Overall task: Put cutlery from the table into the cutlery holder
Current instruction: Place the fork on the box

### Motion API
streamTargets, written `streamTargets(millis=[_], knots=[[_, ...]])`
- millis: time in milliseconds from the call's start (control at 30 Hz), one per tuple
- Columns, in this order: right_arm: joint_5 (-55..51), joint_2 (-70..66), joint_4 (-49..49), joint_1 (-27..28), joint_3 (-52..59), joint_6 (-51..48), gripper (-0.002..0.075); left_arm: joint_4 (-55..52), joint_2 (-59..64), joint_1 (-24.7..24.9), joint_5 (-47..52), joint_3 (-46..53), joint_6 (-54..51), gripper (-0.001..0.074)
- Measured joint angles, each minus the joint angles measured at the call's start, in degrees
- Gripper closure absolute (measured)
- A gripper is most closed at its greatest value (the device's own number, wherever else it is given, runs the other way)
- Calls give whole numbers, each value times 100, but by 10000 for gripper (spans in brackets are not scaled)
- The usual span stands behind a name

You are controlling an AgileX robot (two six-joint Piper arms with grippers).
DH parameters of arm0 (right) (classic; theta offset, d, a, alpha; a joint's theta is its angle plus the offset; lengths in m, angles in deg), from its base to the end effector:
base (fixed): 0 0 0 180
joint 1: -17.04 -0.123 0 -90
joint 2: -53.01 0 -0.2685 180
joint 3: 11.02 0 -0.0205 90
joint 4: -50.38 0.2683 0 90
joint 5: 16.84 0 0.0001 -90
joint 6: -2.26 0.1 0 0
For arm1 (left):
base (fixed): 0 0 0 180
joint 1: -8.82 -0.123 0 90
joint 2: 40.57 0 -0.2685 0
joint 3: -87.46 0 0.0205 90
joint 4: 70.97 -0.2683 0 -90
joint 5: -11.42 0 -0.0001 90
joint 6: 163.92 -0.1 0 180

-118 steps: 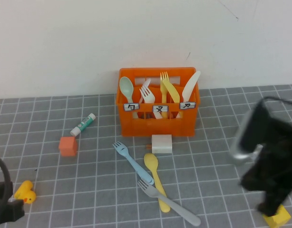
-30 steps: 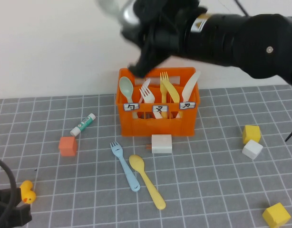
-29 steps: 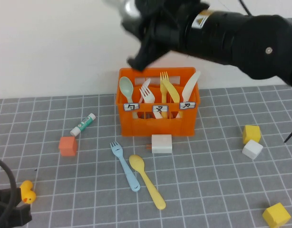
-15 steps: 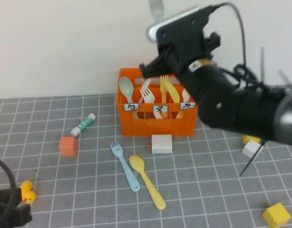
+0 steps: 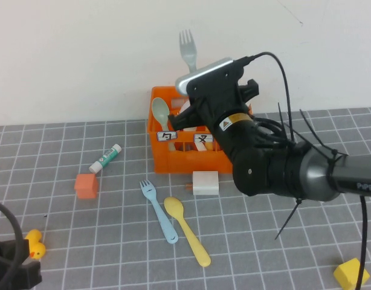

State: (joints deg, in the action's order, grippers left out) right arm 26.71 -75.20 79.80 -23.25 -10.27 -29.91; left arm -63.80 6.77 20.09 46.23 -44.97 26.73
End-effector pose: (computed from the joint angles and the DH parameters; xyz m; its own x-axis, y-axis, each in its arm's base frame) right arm 0.3893 0.2857 0.1822 0.0692 -0.1543 -0.9856 -0.3436 0.9238 -0.1687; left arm 0.1595 -0.0391 0.2544 -0.6690 -0.1564 -0.7267 0.0608 0.9628 -0.2632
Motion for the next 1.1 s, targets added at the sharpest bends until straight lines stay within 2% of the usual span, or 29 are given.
streamTargets(millis=[433, 700, 833, 967, 1100], knots=[[72, -395, -217, 0, 0, 116, 582, 0, 0, 0, -17, 0, -203, 735], [-50, -553, -302, 206, -50, 309, 578, 26, 0, 0, -17, 0, -234, 735], [-197, -612, -302, 252, -50, 597, 514, 40, 0, 0, -17, 0, -234, 735], [-215, -612, -315, 252, -50, 698, 410, 40, 0, 0, -17, 0, -243, 735], [-224, -612, -336, 252, -50, 698, 377, 40, 0, 0, -17, 0, -281, 735]])
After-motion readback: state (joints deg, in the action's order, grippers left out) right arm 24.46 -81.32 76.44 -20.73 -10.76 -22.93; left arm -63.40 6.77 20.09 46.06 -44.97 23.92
